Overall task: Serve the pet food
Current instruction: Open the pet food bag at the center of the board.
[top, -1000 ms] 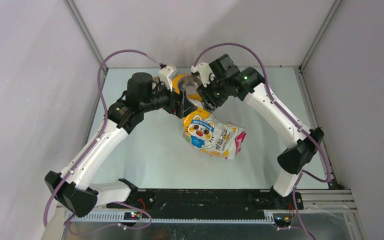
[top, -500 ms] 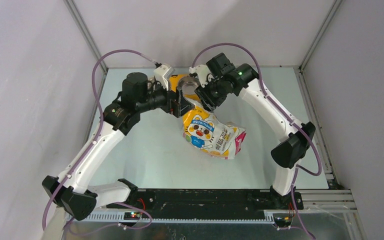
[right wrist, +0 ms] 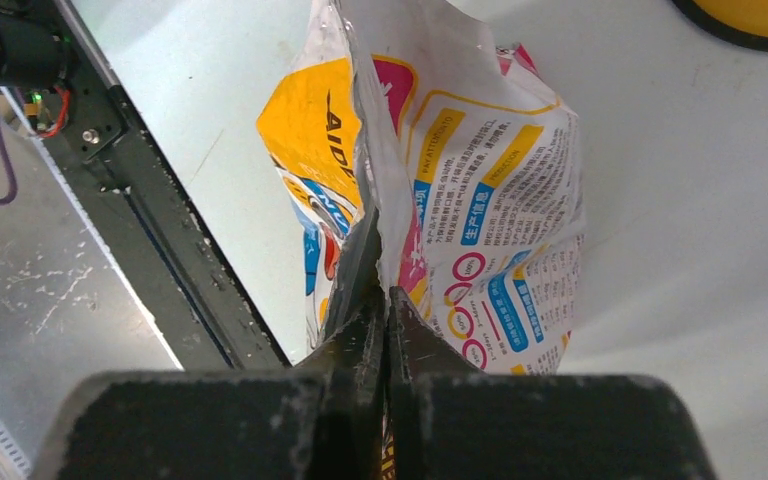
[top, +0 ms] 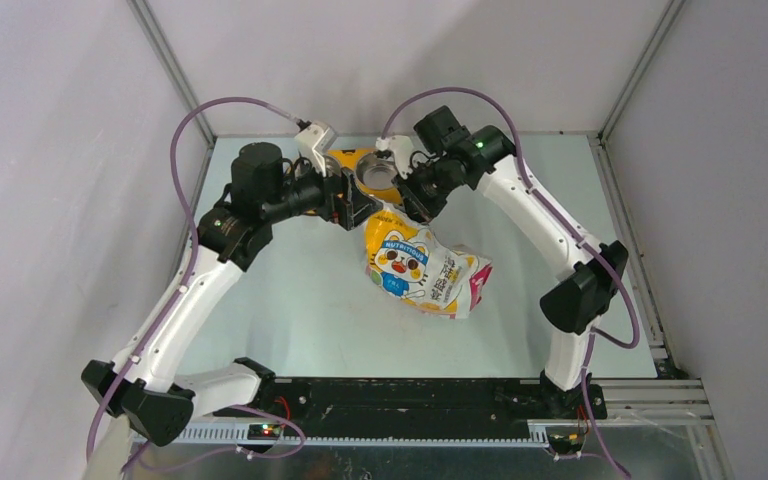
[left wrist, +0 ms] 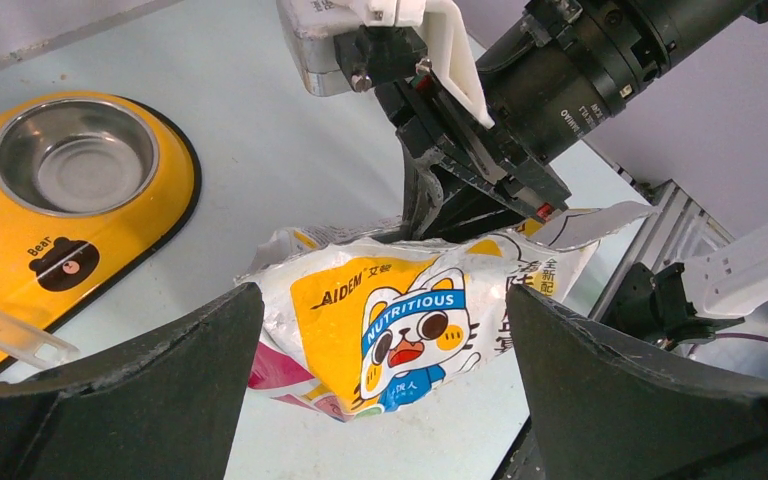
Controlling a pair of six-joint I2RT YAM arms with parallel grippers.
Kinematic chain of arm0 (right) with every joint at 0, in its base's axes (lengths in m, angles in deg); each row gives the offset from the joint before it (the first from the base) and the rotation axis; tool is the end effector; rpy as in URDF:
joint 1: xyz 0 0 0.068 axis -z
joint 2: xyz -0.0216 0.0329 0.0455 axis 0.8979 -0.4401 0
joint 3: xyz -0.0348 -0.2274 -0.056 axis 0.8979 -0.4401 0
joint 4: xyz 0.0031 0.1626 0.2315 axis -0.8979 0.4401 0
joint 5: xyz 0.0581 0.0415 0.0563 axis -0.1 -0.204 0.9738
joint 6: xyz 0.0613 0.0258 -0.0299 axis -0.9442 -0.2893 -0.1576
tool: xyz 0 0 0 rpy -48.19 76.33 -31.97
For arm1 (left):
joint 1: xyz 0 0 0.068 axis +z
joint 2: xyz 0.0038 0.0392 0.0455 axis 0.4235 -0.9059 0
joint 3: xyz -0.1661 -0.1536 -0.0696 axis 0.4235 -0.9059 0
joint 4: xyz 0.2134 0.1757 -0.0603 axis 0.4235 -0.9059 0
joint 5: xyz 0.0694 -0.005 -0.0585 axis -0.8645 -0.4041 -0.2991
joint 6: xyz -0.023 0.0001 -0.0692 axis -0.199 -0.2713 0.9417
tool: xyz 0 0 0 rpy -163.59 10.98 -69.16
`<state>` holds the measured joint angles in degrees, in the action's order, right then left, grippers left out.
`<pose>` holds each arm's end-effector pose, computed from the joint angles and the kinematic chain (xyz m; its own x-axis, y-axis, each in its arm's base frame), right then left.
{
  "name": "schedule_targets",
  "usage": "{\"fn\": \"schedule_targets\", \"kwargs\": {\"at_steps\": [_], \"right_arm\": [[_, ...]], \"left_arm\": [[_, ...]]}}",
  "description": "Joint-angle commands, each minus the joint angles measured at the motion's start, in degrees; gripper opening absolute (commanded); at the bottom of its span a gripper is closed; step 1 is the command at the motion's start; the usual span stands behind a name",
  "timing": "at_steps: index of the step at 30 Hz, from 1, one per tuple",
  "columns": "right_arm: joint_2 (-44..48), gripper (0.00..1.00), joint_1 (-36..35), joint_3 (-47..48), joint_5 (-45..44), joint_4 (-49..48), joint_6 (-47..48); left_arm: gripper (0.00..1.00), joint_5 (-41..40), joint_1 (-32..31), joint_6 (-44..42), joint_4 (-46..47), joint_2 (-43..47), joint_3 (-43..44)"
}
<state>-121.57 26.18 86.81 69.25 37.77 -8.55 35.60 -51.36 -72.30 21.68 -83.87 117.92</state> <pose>0.3070 0.2674 0.3244 -0.5270 -0.6345 -0.5654 -0.8399 0.4904 0.2325 0.2626 -0.1598 0.3830 -0.3971 0.0146 -0.9177 0.7172 0.6288 -0.3004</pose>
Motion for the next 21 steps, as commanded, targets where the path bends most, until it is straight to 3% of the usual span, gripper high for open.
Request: {"fn": "schedule_targets", "kwargs": {"at_steps": [1,7,16,21], "right_arm": [[1.3,0.00,0.8,2.2,6.3,1.6,1.2],[2.0,0.00,2.1,4.9,11.7,2.4,0.9],[1.1,0.01,0.5,3.6,-0.2,-0.5,0.7],[-1.0,0.24,-1.0,4.8,-3.0,-0.6,1.2]], "left_arm": [[1.00,1.8,0.5,0.6,2.2,1.5,-0.5],[1.00,2.2,0.7,0.7,2.4,1.5,-0.5],[1.00,2.5,1.8,1.6,2.9,1.7,-0.8],[1.00,3.6,2.6,2.2,3.5,2.0,-1.2]]}}
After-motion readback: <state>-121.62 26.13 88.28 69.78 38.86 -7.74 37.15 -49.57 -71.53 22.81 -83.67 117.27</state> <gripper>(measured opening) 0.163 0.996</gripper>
